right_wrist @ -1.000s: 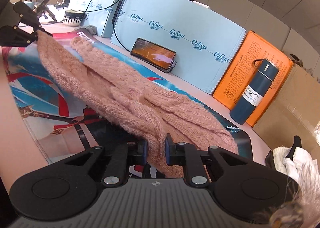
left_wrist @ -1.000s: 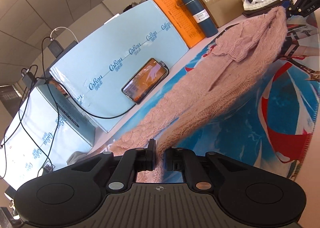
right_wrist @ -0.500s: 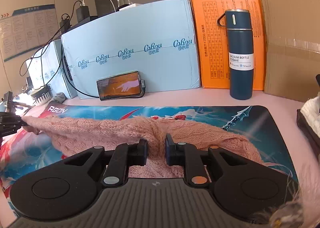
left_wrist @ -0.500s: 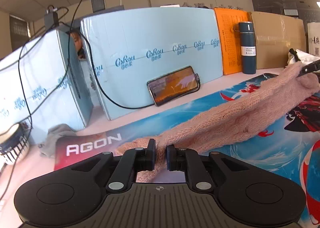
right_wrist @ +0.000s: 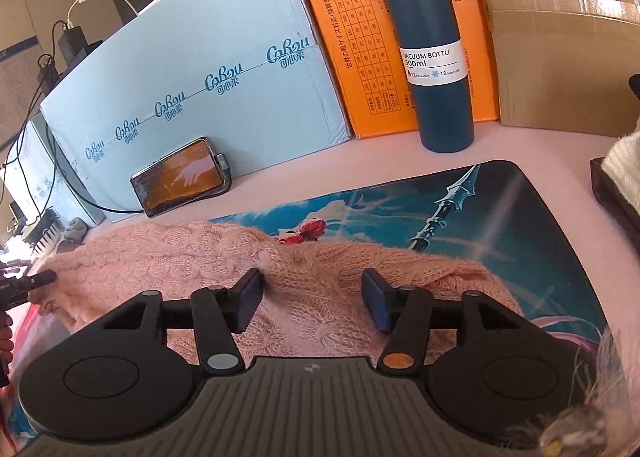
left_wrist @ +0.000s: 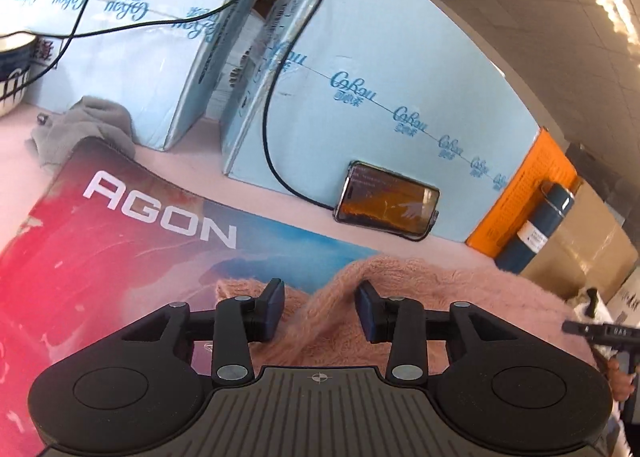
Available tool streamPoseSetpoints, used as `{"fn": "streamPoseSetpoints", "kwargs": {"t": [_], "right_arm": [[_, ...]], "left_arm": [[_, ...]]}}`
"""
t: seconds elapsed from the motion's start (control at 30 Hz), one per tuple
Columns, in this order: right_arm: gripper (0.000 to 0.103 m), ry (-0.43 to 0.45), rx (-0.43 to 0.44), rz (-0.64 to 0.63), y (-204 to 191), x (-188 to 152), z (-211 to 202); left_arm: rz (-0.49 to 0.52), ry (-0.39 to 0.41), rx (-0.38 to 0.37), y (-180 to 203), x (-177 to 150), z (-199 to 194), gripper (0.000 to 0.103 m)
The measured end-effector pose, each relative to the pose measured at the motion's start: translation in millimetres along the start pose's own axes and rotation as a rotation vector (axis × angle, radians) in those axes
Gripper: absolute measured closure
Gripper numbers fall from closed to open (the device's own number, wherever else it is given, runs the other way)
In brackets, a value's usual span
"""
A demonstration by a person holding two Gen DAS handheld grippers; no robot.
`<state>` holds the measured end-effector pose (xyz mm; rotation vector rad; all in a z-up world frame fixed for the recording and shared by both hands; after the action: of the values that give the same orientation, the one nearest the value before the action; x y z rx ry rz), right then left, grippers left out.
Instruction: Fold clothes
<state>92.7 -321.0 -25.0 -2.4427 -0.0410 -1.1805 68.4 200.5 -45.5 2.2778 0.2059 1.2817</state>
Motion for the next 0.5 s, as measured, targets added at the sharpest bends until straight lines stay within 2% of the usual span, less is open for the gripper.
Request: {"fn": "streamPoseSetpoints", "kwargs": {"t": [0.1, 0.17, 0.23, 0.3, 0.33, 0.4, 0.43, 0.47, 0.5], "right_arm": [[0.038, 0.022, -0.006, 0.026, 10.2, 0.9, -8.8], [0.034, 0.044, 0.01, 0.07, 20.1, 0.4, -18.0], [0.031, 0.049, 0.026, 0.116, 28.8, -3.9, -26.3], [0.031, 0.046, 0.031, 0.133, 32.6, -10.6, -30.3], [0.031, 0.045, 0.023, 0.123, 31.4, -14.4, -32.0], [0.031, 0.048, 0.013, 0.103, 28.4, -21.0, -35.4], [0.033, 0.059, 0.01, 0.092, 26.4, -23.9, -37.6], [0.035, 0.067, -0.001, 0.088, 25.4, -25.5, -39.0], [0.044, 0.075, -0.014, 0.089, 25.4, -26.5, -39.4]], "left_arm": [[-0.112, 0.005, -0.038, -10.0, 0.2, 1.4, 0.053], [-0.163, 0.019, -0.052, -14.0, -1.9, -1.5, 0.045], [-0.18, 0.034, -0.056, -15.4, -4.1, -4.0, 0.042], [-0.157, 0.042, -0.022, -13.7, -5.3, -2.1, 0.042], [-0.139, 0.042, 0.013, -12.3, -5.6, -0.8, 0.046], [-0.102, 0.041, 0.083, -9.9, -6.1, 1.4, 0.079], [-0.085, 0.044, 0.113, -9.7, -6.3, 0.6, 0.1], [-0.085, 0.064, 0.111, -9.7, -6.1, -3.5, 0.1], [-0.085, 0.086, 0.106, -9.0, -5.4, -8.3, 0.1]]}}
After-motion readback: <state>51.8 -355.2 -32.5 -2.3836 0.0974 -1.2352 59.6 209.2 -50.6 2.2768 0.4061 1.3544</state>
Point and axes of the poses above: each gripper's, at about its wrist camera, not at the fingertips, and z roughly the way its jaws point, y to its right, x to its top, the point moved 5 cm from there along z, roughly the way its jaws point, and after that the axes turned 1 degree about z, right-handed, at the moved point
